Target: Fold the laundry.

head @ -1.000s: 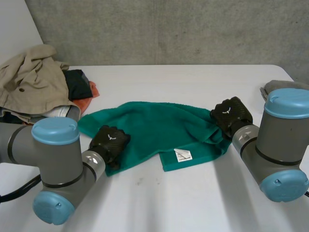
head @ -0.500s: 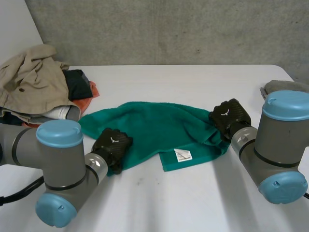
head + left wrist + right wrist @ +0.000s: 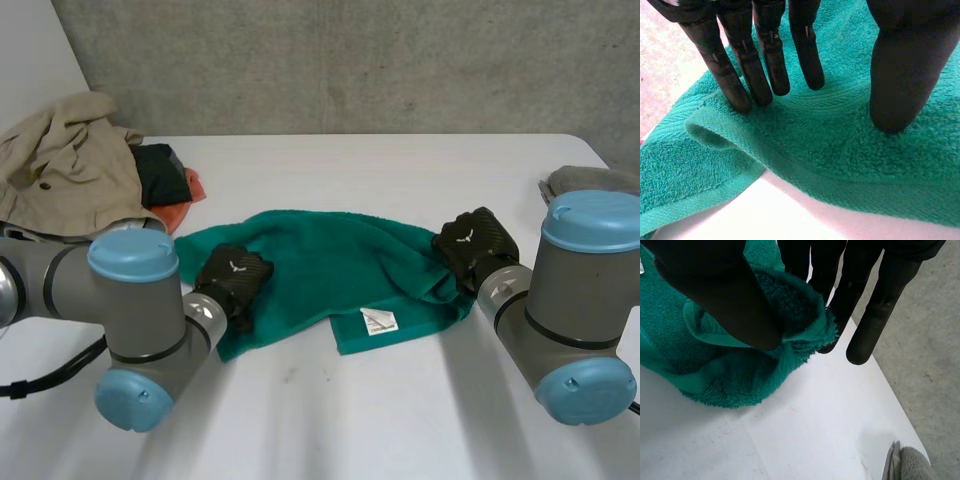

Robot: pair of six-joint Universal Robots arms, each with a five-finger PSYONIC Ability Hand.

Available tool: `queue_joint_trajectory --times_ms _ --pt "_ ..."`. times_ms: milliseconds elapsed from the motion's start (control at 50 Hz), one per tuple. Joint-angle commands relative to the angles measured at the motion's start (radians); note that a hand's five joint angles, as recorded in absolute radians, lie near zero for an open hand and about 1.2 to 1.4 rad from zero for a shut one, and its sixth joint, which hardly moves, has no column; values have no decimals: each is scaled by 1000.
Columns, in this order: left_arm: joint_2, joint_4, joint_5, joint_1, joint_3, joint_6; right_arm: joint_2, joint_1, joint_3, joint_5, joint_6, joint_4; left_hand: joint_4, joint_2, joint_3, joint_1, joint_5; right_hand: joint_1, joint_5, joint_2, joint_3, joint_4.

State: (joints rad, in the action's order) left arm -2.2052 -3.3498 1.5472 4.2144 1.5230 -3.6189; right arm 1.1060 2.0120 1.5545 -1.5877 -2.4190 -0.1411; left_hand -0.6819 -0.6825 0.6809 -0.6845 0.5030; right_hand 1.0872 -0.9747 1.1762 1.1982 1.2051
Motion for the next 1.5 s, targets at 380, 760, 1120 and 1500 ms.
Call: queue_joint_trajectory --times_ms 380,760,1120,1500 --pt "107 47 -10 -19 120 14 -2 -3 1 0 6 -2 25 26 -24 28 -21 309 -247 220 198 191" --pt "21 39 -7 -1 32 0 -5 -3 2 0 6 -2 -16 -15 17 -13 20 309 -247 220 198 191" --pt "37 46 5 4 -69 -24 6 -12 -8 -2 5 8 -714 -714 715 -712 719 309 -247 220 198 191" --pt "550 153 -7 53 212 -30 301 -110 -96 6 261 644 -714 -714 715 -712 719 309 -247 220 198 191"
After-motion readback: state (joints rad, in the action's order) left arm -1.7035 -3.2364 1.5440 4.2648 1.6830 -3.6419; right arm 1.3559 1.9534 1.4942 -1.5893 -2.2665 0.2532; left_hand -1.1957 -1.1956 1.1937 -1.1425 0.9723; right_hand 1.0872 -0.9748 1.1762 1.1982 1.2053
